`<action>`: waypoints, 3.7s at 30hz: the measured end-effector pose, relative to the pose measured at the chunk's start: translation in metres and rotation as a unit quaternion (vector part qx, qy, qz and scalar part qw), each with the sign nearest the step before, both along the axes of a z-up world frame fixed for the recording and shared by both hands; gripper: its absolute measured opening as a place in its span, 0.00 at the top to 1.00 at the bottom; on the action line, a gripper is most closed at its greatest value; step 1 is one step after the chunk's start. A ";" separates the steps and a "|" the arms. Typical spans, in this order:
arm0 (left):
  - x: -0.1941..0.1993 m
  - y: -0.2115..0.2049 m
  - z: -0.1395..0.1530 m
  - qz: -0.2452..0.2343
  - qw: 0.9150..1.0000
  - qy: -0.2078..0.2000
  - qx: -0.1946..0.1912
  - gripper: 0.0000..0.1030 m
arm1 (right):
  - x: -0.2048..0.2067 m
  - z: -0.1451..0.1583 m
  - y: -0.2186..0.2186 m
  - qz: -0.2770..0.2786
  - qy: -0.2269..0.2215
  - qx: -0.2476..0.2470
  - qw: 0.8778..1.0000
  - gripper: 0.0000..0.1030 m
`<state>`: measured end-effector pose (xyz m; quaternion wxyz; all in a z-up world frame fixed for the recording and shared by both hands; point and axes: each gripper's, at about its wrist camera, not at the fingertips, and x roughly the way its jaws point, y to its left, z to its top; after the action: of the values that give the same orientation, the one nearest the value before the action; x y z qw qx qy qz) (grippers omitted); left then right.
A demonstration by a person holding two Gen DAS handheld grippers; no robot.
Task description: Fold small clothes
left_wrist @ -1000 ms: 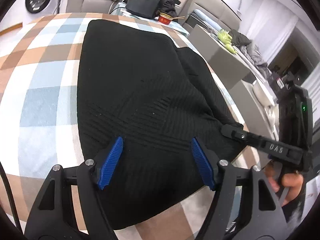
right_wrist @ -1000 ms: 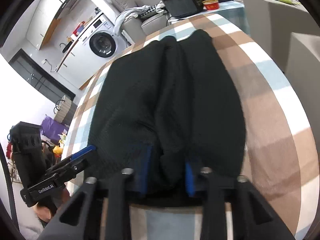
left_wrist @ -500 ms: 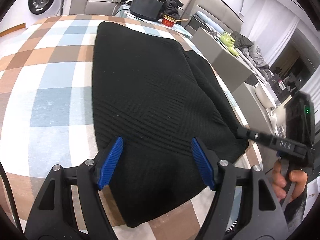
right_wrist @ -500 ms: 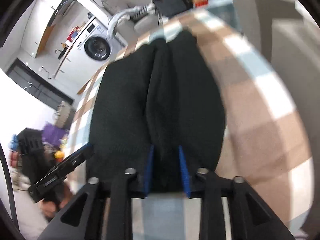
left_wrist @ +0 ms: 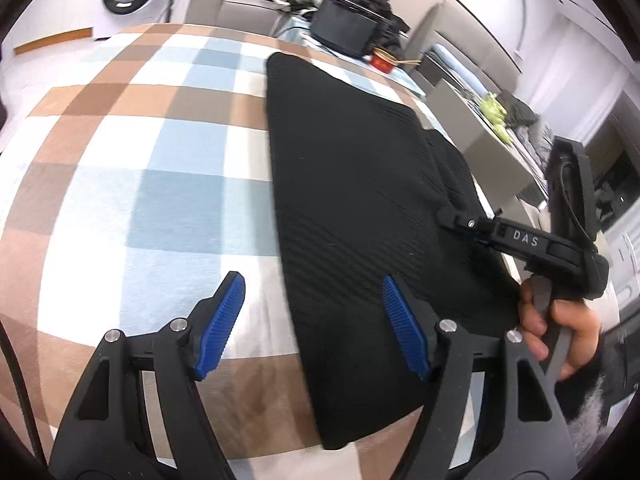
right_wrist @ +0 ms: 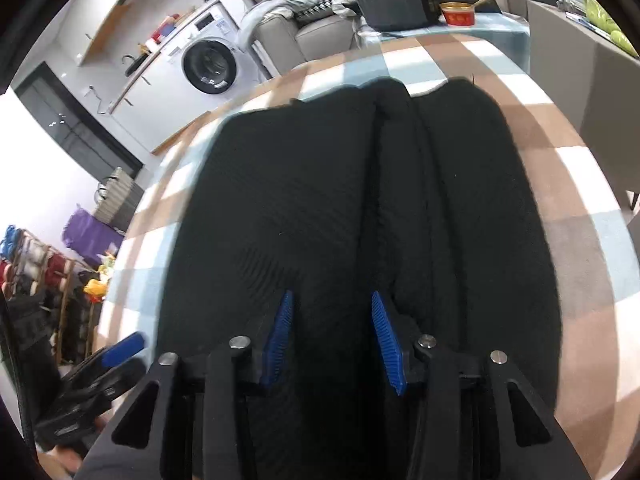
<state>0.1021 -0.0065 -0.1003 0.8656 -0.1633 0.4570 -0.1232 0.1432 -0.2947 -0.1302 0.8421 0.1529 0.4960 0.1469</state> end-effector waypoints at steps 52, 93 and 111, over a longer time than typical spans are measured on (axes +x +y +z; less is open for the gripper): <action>0.018 -0.016 -0.008 -0.007 1.000 0.014 0.007 0.31 | -0.025 0.060 -0.035 0.042 -0.107 -0.068 0.991 0.91; 0.088 -0.049 -0.022 -0.015 1.000 0.009 0.000 0.84 | -0.016 0.003 -0.056 -0.032 -0.013 -0.009 0.999 0.60; 0.037 0.060 -0.015 0.069 0.997 0.018 0.024 0.84 | -0.030 0.013 0.041 0.105 -0.004 0.018 0.994 0.58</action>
<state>0.1391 0.0538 -0.1156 0.8676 -0.1757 0.4627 -0.0488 0.1130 -0.2533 -0.1167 0.8213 0.1146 0.5028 0.2438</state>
